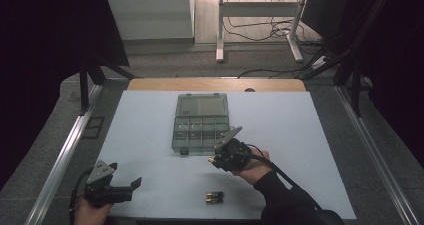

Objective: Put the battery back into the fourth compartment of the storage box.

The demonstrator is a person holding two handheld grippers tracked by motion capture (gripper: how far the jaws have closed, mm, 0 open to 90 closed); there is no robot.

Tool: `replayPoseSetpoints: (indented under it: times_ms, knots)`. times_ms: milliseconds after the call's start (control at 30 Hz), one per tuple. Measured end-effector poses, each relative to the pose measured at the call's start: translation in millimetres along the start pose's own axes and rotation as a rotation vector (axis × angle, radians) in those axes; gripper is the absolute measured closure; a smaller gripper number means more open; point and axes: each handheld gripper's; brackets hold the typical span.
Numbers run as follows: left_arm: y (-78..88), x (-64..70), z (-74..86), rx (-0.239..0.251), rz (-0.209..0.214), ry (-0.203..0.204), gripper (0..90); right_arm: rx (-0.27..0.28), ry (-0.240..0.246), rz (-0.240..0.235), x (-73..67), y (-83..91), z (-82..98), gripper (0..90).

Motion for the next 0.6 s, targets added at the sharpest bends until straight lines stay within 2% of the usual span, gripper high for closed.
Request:
replayPoseSetpoints:
  times_ms: [600]
  knots:
    - [-0.3,0.0,-0.1,-0.003,0.001,-0.002,1.4,0.037,-0.055,0.11,36.9,6.8,-17.9,76.5]
Point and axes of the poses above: each handheld gripper's, and its own axes: y roughly backward along the jaws, z roughly out of its underside, x roughly to its right, and after that the axes turned 6 degrees about x, right-handed
